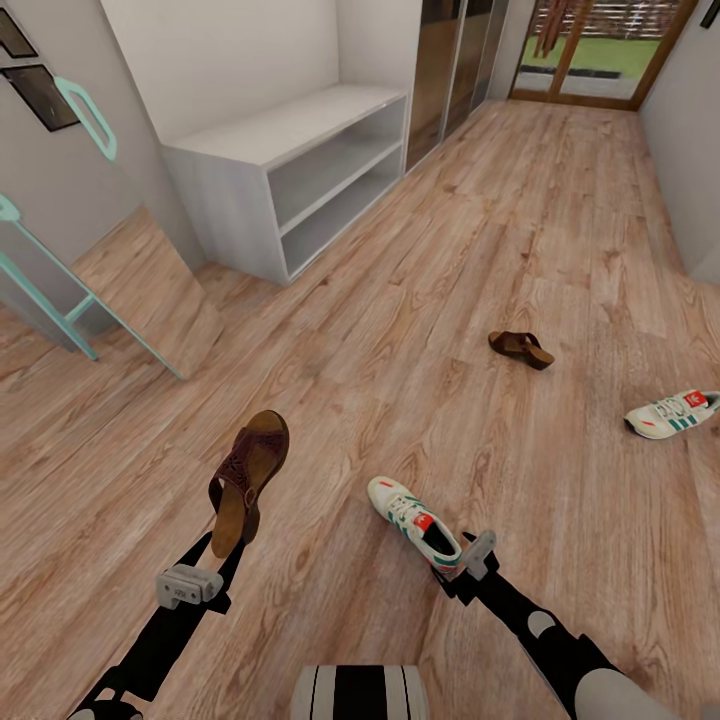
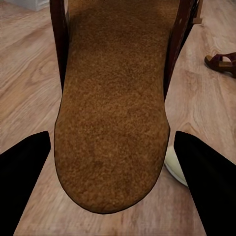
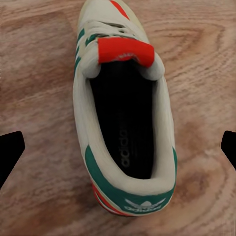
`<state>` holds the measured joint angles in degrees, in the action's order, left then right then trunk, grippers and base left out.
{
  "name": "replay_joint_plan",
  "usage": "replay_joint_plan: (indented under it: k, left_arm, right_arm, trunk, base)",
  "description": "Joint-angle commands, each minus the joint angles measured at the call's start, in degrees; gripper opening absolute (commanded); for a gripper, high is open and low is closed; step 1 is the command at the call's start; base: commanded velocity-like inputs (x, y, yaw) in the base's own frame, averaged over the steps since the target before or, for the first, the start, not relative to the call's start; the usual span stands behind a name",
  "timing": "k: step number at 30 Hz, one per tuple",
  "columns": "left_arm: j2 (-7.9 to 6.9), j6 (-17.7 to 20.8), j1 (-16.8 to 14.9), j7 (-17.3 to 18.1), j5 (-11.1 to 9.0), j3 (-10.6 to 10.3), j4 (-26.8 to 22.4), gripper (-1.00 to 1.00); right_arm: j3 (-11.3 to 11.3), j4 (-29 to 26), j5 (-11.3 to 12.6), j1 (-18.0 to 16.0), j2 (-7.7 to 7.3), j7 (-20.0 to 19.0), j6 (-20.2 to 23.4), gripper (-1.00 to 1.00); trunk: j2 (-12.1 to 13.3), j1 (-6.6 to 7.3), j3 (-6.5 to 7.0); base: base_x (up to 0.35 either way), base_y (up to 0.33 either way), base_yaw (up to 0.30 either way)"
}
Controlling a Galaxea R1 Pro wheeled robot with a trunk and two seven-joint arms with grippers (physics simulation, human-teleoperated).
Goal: Pick up the two gym shoes and the two sandals from the corridor floor and place them onto the hallstand (shoe rack) in the corridor, making sure they are on the rack and not on the floor. Arrange them so the two gym shoes are next to each other and the two sandals are next to each other.
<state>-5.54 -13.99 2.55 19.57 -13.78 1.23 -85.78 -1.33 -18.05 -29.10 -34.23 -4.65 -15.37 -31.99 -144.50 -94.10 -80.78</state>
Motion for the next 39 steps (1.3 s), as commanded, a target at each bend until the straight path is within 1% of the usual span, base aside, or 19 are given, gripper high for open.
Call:
replay_joint_plan:
  k: [1,11,35,39]
  left_arm:
    - [0.00,0.0,0.0,0.0,0.0,0.0,0.0,-1.00]
    - [0.00,0.0,0.0,0.0,0.0,0.0,0.0,-1.00]
    - [0.00,0.0,0.0,-0.1,0.0,-0.1,0.0,-1.00]
    - [0.00,0.0,0.0,-0.2,0.0,0.0,0.0,-1.00]
  right_arm:
    - [0.0,0.0,0.0,0.0,0.00,0.0,0.0,1.00]
    - [-0.1,-0.1,0.1,0.0,-0.09,0.1,0.0,1.00]
    - [-0.2,-0.1,0.1,0.0,-0.10,0.2,0.0,1.00]
    - [-0.2,-0.1,0.2,0.0,-0.10,0.2,0.0,1.00]
  trunk:
    - [0.0,0.00,-0.06]
    - [0.0,0.00,-0.36]
    - [0.0,0.00,-0.40]
    - [0.0,0.00,-0.40]
  base:
    - [0.000,0.000,0.075]
    - [0.000,0.000,0.040]
    - [0.001,-0.001,0.002]
    - [0.077,-0.099,0.000]
